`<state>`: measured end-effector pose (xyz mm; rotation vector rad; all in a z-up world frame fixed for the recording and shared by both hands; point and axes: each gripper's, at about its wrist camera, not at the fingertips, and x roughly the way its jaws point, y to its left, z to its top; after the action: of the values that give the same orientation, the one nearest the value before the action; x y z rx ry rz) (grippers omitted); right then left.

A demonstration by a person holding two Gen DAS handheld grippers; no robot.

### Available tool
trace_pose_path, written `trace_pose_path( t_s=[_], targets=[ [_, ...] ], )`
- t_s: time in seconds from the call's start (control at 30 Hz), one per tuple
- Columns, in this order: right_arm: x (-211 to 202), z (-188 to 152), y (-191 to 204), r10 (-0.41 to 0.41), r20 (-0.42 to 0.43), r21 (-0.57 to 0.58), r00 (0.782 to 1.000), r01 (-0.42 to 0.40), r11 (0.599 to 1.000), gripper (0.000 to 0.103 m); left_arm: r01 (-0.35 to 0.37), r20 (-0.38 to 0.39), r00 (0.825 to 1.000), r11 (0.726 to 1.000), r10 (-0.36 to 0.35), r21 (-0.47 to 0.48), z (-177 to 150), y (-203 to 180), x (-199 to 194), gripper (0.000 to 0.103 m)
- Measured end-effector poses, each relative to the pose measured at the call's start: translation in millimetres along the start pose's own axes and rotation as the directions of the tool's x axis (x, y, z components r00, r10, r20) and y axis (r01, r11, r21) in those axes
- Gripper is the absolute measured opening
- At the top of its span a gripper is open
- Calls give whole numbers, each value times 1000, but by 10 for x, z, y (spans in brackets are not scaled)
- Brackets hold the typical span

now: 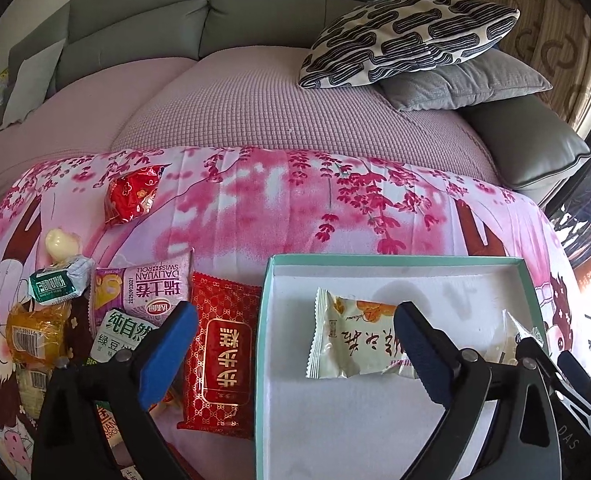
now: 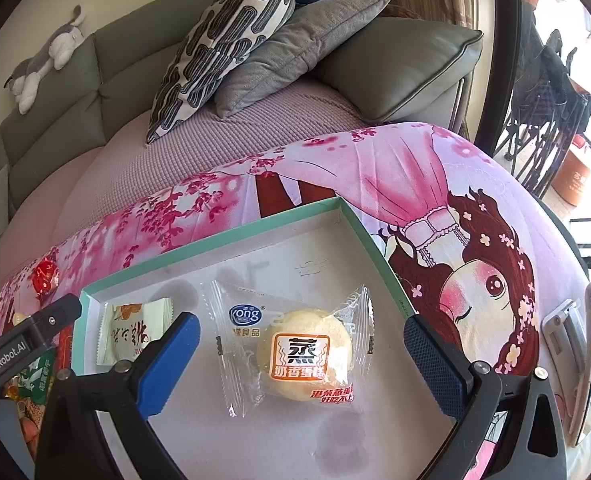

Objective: Organize snacks
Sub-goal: 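Withdraw both open grippers from the tray back toward the snack pile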

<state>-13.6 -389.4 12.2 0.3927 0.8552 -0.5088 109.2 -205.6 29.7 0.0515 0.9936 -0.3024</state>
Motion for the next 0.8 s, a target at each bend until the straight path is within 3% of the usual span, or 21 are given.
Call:
trace_pose_path(
  t_s=[0.33, 0.53, 0.8],
  targets=[
    [-149, -156, 214, 14, -15, -61, 1000, -15, 998, 103, 28, 29, 999, 1000, -28, 10, -61, 71, -204, 98],
    [-272, -322, 358, 41, -37, -74, 998, -44, 996, 103, -35, 57, 998, 999, 34, 10, -144, 303, -374, 98],
    [-435, -580, 625, 91, -70, -100, 993, -97, 990, 103, -90, 11, 996, 994, 91, -64, -407, 851, -476, 98]
  ],
)
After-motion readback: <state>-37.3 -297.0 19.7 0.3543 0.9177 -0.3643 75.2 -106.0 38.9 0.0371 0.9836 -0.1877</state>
